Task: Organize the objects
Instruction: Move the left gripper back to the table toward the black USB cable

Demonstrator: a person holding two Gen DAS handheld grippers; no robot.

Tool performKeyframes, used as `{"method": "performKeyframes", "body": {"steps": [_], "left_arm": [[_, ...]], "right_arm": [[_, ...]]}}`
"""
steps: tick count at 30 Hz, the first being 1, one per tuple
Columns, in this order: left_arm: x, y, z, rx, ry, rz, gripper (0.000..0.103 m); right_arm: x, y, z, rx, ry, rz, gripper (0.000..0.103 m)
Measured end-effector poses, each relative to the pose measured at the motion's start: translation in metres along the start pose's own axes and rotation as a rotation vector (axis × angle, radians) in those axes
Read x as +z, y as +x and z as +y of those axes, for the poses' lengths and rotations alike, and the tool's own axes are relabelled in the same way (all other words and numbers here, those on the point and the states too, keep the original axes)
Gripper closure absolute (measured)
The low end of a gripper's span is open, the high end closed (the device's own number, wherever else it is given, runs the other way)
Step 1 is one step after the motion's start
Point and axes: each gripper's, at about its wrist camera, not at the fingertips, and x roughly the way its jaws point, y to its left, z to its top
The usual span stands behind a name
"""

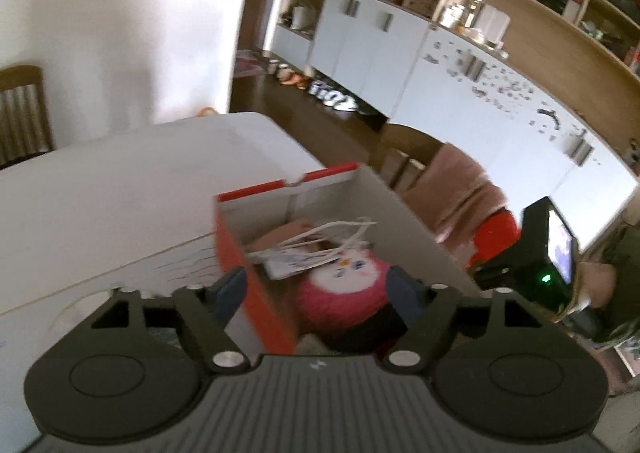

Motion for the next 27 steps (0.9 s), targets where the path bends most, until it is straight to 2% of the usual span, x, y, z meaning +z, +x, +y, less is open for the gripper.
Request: {"method": "performKeyframes", "body": {"steps": [5, 7, 9, 12, 16, 22, 27], "left_arm": [[-0.016, -0.016, 0.029, 0.102, -0.044, 0.0, 0.015], [-0.024, -0.019, 0.042, 0.153, -0.056, 0.01, 0.008], [-0.032, -0.018, 0.054, 0.211, -0.052, 0.029, 0.002], [-0.044, -0.014, 0.072, 0.281, -0.022, 0.053, 0.0], [-0.058, -0.006, 0.1, 0.303, -0.013, 0.074, 0.0], [-0.072, 0.016, 0.138, 0.365, 0.06, 0.158, 0.0], [-0.079, 0.034, 0.163, 0.362, 0.105, 0.178, 0.0]], "right_arm": [[0.0, 0.0, -0.002, 0.001, 0.001, 0.002, 0.092], [0.0, 0.0, -0.002, 0.001, 0.0, 0.002, 0.092], [0.0, 0.0, -0.002, 0.0, 0.0, 0.002, 0.092], [0.0, 0.0, -0.002, 0.0, -0.001, 0.003, 0.092], [0.0, -0.001, -0.002, 0.0, -0.003, 0.008, 0.092], [-0.001, -0.001, -0.003, -0.011, -0.002, 0.024, 0.091], [-0.002, 0.0, -0.004, -0.021, 0.004, 0.035, 0.09]]}}
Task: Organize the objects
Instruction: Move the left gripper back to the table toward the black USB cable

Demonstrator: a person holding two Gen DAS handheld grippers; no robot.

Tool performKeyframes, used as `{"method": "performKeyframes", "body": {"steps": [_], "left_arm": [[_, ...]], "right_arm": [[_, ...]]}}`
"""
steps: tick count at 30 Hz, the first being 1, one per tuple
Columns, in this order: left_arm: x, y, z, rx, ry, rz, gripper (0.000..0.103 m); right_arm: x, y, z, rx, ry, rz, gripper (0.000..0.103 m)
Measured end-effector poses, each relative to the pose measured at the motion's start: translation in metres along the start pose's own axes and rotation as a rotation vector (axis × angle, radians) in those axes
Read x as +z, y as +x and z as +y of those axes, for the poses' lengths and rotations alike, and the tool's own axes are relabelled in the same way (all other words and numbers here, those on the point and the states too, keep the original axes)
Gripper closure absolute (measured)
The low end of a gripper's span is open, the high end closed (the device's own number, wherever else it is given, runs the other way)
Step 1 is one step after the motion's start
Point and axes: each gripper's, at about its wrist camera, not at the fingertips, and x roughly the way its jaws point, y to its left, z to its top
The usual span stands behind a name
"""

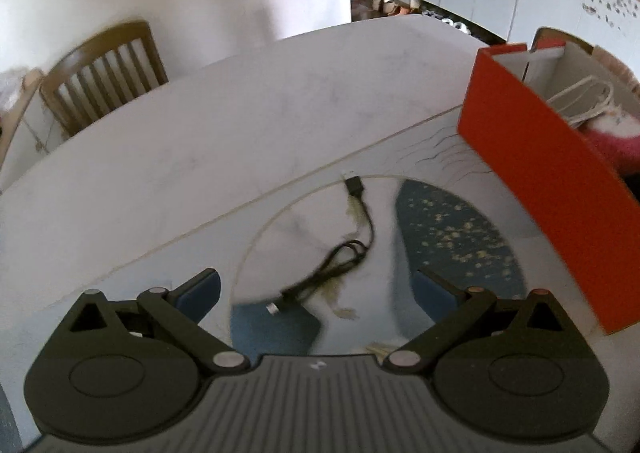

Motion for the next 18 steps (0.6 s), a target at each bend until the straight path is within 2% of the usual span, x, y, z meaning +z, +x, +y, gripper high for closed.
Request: {"method": "performKeyframes", "body": {"steps": [3, 10, 14, 15, 17, 18], "left_arm": [[-0.002, 0.015, 0.002, 0.013, 0.038, 0.008, 0.0], [-0.005, 0.044, 0.007, -0.05, 0.092, 0.057, 0.0], [-0.004, 0.048, 0.011, -0.084, 0.106, 0.056, 0.002], [-0.003, 0.049, 0.012, -0.095, 0.102, 0.056, 0.006], [-0.001, 0.051, 0.014, -0.1, 0.114, 0.056, 0.027], [0.0, 0.053, 0.014, -0.096, 0.123, 0.063, 0.045]], "right_arm": [[-0.001, 0.001, -0.001, -0.007, 0.007, 0.009, 0.089], [0.0, 0.004, 0.0, -0.025, 0.015, 0.035, 0.089], [0.002, 0.007, 0.001, -0.033, 0.02, 0.047, 0.089], [0.003, 0.008, 0.001, -0.034, 0.022, 0.05, 0.088], [0.007, 0.011, 0.004, -0.036, 0.026, 0.056, 0.088], [0.008, 0.011, 0.004, -0.037, 0.028, 0.058, 0.088]]}}
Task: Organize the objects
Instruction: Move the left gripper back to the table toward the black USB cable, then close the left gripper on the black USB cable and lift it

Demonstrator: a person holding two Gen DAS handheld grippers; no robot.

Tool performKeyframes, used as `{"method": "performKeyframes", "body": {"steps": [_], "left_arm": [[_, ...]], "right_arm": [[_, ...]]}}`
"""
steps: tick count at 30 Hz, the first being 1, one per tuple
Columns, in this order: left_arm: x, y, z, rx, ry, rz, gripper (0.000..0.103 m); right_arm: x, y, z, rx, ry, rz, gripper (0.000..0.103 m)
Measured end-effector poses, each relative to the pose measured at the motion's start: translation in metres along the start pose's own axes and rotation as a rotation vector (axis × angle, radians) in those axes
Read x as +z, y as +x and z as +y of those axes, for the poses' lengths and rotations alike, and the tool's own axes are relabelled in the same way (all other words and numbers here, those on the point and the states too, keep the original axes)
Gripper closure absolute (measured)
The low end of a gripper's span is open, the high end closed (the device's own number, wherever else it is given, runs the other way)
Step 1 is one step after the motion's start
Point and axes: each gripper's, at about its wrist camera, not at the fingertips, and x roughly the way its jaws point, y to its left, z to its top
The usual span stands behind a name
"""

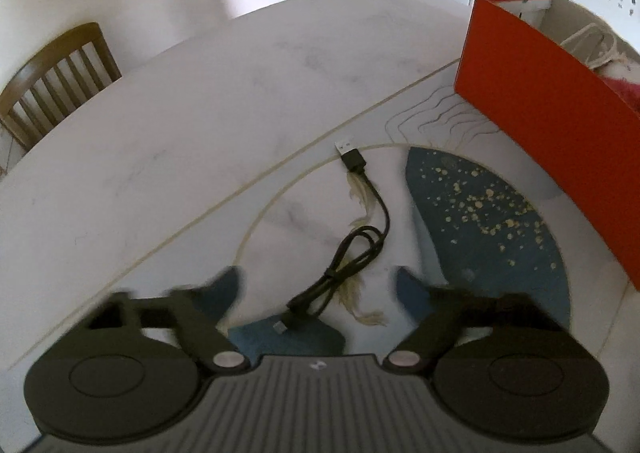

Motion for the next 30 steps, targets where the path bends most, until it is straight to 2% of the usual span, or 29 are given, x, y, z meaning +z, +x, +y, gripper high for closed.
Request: {"method": "performKeyframes", "body": {"steps": [1, 5, 8, 10, 13, 14, 17, 20, 26, 30], "left_arm": [[0.001, 0.002, 0.0, -0.002, 0.008, 0.007, 0.051], [0.001, 0.008, -0.005, 0.002, 0.074, 0.037, 0.051], [0.003, 0.011, -0.004, -0.009, 0.077, 0.051, 0.055], [0.006, 0.013, -0.003, -0.029, 0.068, 0.062, 0.067], [0.011, 0.014, -0.002, -0.059, 0.041, 0.092, 0.077], [0.012, 0.014, -0.003, -0.065, 0.036, 0.101, 0.083], [0.013, 0.013, -0.011, -0.044, 0.027, 0.117, 0.092], [0.013, 0.01, -0.012, -0.039, -0.062, 0.117, 0.095], [0.004, -0.015, -0.011, -0.086, -0.286, 0.037, 0.096], [0.002, -0.041, -0.023, -0.102, -0.331, -0.014, 0.096]], "right_arm": [[0.001, -0.001, 0.003, -0.001, 0.002, 0.002, 0.088], [0.003, 0.0, 0.002, -0.004, 0.006, 0.007, 0.088], [0.003, 0.001, 0.002, -0.005, 0.01, 0.008, 0.088], [0.003, 0.002, 0.002, -0.005, 0.011, 0.009, 0.088], [0.003, 0.002, 0.002, -0.004, 0.011, 0.008, 0.088], [0.003, 0.002, 0.002, -0.004, 0.011, 0.007, 0.088], [0.002, 0.003, 0.001, -0.001, 0.013, 0.003, 0.088], [0.001, 0.003, 0.0, 0.002, 0.014, -0.004, 0.089], [-0.001, 0.004, -0.003, 0.012, 0.009, -0.022, 0.089], [-0.001, 0.005, -0.004, 0.016, -0.002, -0.03, 0.09]]}}
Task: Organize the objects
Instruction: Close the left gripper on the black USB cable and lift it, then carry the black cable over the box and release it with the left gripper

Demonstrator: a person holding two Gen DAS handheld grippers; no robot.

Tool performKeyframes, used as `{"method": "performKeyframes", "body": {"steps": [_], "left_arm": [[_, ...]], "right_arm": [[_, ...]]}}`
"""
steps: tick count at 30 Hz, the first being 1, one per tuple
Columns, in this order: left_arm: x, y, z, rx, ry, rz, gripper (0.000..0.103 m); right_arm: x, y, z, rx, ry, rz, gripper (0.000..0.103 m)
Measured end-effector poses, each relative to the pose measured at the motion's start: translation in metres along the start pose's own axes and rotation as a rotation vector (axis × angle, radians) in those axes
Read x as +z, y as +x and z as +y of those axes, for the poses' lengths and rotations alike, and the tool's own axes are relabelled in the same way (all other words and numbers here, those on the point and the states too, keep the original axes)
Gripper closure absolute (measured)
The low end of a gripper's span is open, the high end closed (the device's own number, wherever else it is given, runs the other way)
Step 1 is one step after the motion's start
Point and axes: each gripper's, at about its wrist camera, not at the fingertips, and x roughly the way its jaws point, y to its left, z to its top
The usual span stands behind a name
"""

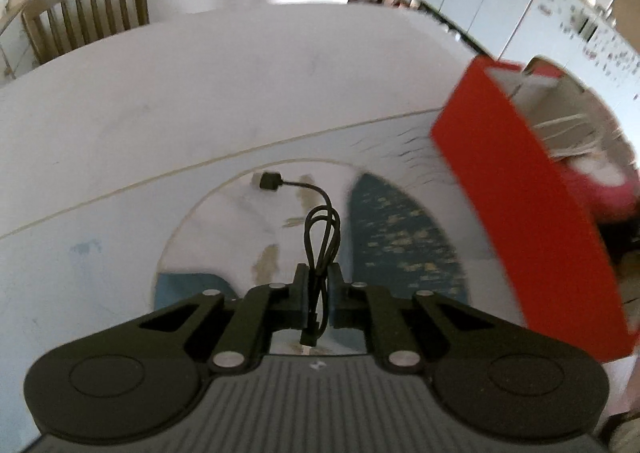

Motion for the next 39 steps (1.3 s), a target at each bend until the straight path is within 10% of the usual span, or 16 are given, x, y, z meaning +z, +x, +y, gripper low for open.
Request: {"method": "performKeyframes", "body": {"steps": [20, 39], "left_arm": [[0.016, -0.106, -0.132, -0.152, 0.091, -0.232, 0.096], [0.069, -0.048, -0.233, -0.203, 0.306, -0.18, 0.096]], "right_arm": [[-0.004, -0.003, 0.0, 0.036, -0.057, -0.027, 0.092], [-0.007, -0.008, -0.001, 0.046, -0.078, -0.051, 0.092]]}}
